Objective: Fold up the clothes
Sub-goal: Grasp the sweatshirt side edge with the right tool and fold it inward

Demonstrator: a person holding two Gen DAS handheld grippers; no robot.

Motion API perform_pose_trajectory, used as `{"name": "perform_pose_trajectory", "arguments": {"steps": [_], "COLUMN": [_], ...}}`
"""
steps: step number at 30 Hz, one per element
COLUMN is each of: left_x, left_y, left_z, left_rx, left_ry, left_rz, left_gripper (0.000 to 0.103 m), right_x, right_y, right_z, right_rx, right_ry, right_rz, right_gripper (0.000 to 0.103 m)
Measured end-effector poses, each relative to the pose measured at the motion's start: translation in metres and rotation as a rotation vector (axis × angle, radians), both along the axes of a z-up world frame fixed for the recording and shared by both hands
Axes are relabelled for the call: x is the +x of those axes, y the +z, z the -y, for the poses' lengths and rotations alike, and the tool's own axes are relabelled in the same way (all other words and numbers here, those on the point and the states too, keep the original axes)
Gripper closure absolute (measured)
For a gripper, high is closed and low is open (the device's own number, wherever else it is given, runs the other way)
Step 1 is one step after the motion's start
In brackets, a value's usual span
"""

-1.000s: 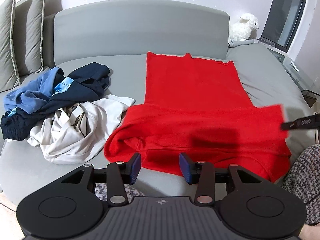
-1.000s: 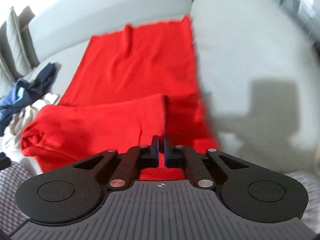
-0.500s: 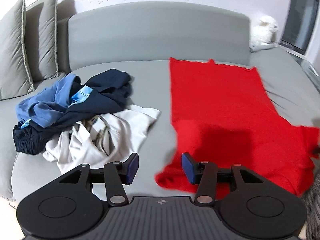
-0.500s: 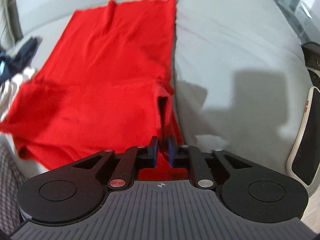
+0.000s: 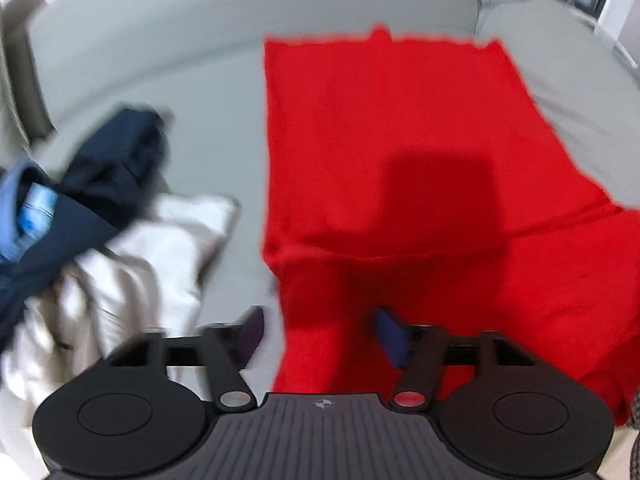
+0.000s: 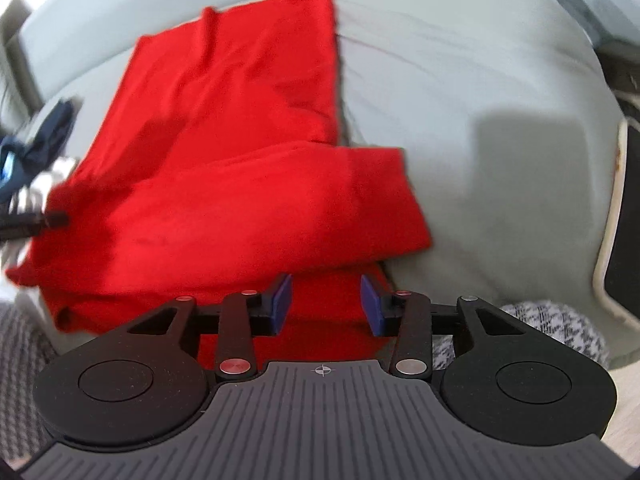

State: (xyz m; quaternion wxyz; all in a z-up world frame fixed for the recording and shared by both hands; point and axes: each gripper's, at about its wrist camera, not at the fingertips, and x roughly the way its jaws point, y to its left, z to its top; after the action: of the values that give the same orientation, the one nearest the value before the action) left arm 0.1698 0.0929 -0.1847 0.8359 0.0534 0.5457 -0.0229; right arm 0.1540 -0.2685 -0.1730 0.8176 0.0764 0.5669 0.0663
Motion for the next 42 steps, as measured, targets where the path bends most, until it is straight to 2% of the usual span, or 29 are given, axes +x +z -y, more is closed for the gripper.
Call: {"name": "perform_pose_trajectory", "arguments": {"steps": [3,4,6,7,8,11,14,16,18,19,21,23,25,26,29,33,40,42], "left_x": [-0.007,-0.011,-0.012,-0.014,-0.015,-0.042,-0.075,-0.096,-0.112,-0.119,-0.129,-0.13,-0.126,-0.124,-0.116,-0.106,-0.101,-0.097], "left_y": [0.005,0.009,0.01,0.013,0.016,0.047,0.062,0.063,0.06,0.058,0.054,0.043,0.034,0.028,0.016,0.013,0.0,0.004], "left_z": [-0.001,-0.002,-0.006,-0.015,-0.02,-0.051,-0.062,-0.062,-0.055,-0.051,-0.037,-0.025,-0.022,-0.026,-0.038,-0.038,-0.034,-0.035], "left_rx": [0.03,0.038,0.069,0.087,0.089,0.0,-0.051,-0.058,-0.105,-0.131,-0.219,-0.325,-0.397,-0.442,-0.549,-0.488,-0.543,-0.551], "left_ry": [0.044,0.045,0.026,0.053,0.075,0.196,0.225,0.24,0.252,0.255,0.233,0.256,0.327,0.393,0.585,0.659,0.747,0.765], "left_rz": [-0.002,-0.006,-0.031,-0.039,-0.036,0.012,-0.006,-0.029,-0.054,-0.066,-0.093,-0.122,-0.131,-0.132,-0.127,-0.128,-0.119,-0.096], "left_gripper": [0.086,0.08,0.057,0.037,0.032,0.033,0.033,0.034,0.038,0.039,0.042,0.044,0.049,0.055,0.059,0.059,0.06,0.072], "right_x": [0.003,0.003,0.004,0.004,0.002,-0.011,-0.034,-0.044,-0.05,-0.056,-0.059,-0.061,-0.062,-0.062,-0.059,-0.057,-0.059,-0.06], "right_y": [-0.008,-0.009,-0.014,-0.016,-0.015,-0.004,0.007,0.004,-0.001,-0.005,-0.006,-0.006,-0.004,-0.002,-0.001,-0.002,-0.006,-0.006], "right_z": [0.006,0.007,0.005,0.005,0.005,0.008,0.004,-0.005,-0.019,-0.035,-0.046,-0.056,-0.061,-0.061,-0.057,-0.047,-0.048,-0.047], "right_rx": [-0.005,-0.002,-0.012,-0.017,-0.014,0.03,0.108,0.158,0.196,0.207,0.207,0.216,0.214,0.208,0.203,0.206,0.199,0.195], "right_ry": [-0.026,-0.011,0.016,0.023,0.021,0.017,0.029,0.054,0.093,0.151,0.194,0.223,0.235,0.234,0.217,0.193,0.196,0.196], "right_rz": [-0.027,-0.027,-0.05,-0.062,-0.064,-0.05,-0.053,-0.08,-0.104,-0.117,-0.122,-0.121,-0.112,-0.104,-0.091,-0.097,-0.098,-0.096], "right_gripper": [0.051,0.049,0.049,0.049,0.049,0.049,0.049,0.049,0.049,0.049,0.05,0.05,0.05,0.05,0.05,0.05,0.05,0.05]}}
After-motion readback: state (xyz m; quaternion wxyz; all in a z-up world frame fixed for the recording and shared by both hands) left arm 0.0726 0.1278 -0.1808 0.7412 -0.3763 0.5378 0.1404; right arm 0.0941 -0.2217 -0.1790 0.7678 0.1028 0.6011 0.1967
